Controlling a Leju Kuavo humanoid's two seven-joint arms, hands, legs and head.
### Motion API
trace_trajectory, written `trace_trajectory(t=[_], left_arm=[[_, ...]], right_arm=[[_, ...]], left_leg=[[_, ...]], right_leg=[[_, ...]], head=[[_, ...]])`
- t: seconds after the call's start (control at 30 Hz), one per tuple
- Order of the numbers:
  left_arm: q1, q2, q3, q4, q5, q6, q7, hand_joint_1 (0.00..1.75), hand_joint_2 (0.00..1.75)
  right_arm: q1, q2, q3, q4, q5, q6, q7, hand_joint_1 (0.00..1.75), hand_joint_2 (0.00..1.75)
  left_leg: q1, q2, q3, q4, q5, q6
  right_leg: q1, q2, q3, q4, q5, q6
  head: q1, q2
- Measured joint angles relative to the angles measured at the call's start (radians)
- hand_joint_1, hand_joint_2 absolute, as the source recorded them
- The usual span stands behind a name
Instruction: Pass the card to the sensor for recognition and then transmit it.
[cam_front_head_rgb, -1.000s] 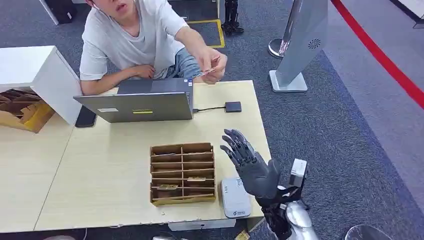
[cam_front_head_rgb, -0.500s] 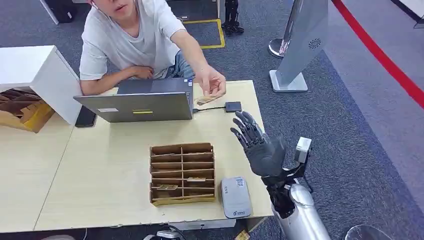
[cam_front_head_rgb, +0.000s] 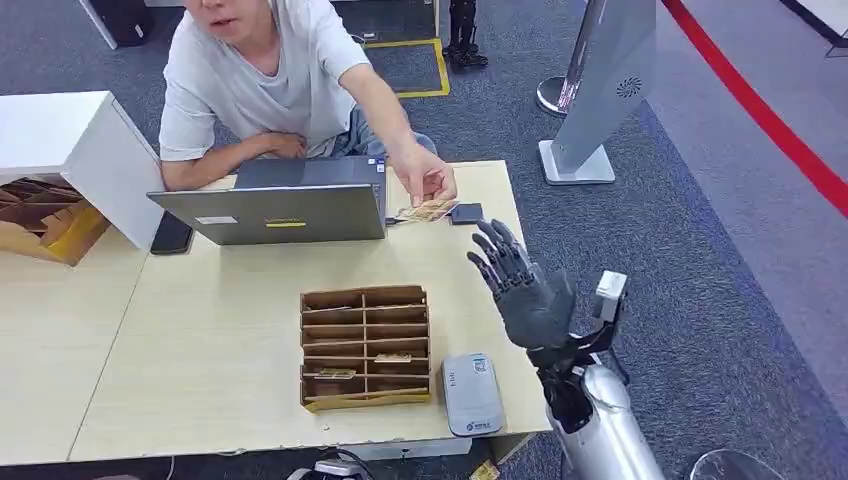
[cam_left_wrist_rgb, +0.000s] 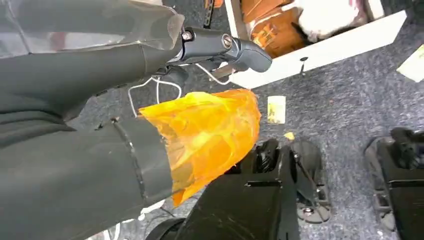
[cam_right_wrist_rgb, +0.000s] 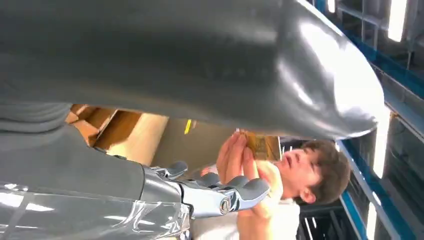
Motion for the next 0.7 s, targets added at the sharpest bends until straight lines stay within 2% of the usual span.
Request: trace_trajectory(t=[0.33, 0.43, 0.5, 0.57, 0.63, 0.7], left_arm=[[-0.006, -0.006, -0.022, 0.000, -0.005, 0.023, -0.062, 0.00, 0.00], [-0.013, -0.008, -0.047, -0.002, -0.028, 0.071, -0.093, 0.00, 0.00], [-0.020, -0.009, -0.069, -0.006, -0.023, 0.137, -0.137, 0.00, 0.00], [-0.024, -0.010, -0.079, -0.015, 0.015, 0.161, -0.205, 0.00, 0.00], [-0.024, -0.008, -0.079, -0.022, 0.091, 0.154, -0.274, 0.00, 0.00], [-0.009, 0.003, -0.058, -0.025, 0.233, 0.202, -0.272, 0.00, 0.00]], right_arm=[[-0.007, -0.041, -0.051, -0.007, -0.019, -0.003, 0.022, 0.00, 0.00], [-0.006, -0.055, -0.068, -0.013, -0.019, -0.003, 0.033, 0.00, 0.00], [-0.001, -0.065, -0.081, -0.027, -0.018, -0.006, 0.037, 0.00, 0.00], [0.008, -0.073, -0.090, -0.042, -0.019, -0.006, 0.043, 0.00, 0.00], [0.017, -0.083, -0.092, -0.056, -0.021, -0.005, 0.049, 0.00, 0.00], [0.039, -0.095, -0.099, -0.076, -0.023, -0.042, 0.050, 0.00, 0.00]], left_leg=[[0.000, 0.000, 0.000, 0.000, 0.000, 0.000], [0.000, 0.000, 0.000, 0.001, 0.000, 0.000], [0.000, 0.000, 0.000, 0.001, 0.000, 0.000], [0.000, 0.000, 0.000, 0.001, 0.000, 0.000], [0.000, 0.000, 0.000, 0.001, 0.000, 0.000], [0.000, 0.000, 0.000, 0.001, 0.000, 0.000]], right_leg=[[0.000, 0.000, 0.000, 0.000, 0.000, 0.000], [0.000, 0.000, 0.000, 0.000, 0.000, 0.000], [0.000, 0.000, 0.000, 0.000, 0.000, 0.000], [0.000, 0.000, 0.000, 0.000, 0.000, 0.000], [0.000, 0.000, 0.000, 0.000, 0.000, 0.000], [0.000, 0.000, 0.000, 0.000, 0.000, 0.000]], head=[[0.000, 0.000], [0.000, 0.000], [0.000, 0.000], [0.000, 0.000], [0.000, 0.000], [0.000, 0.000]])
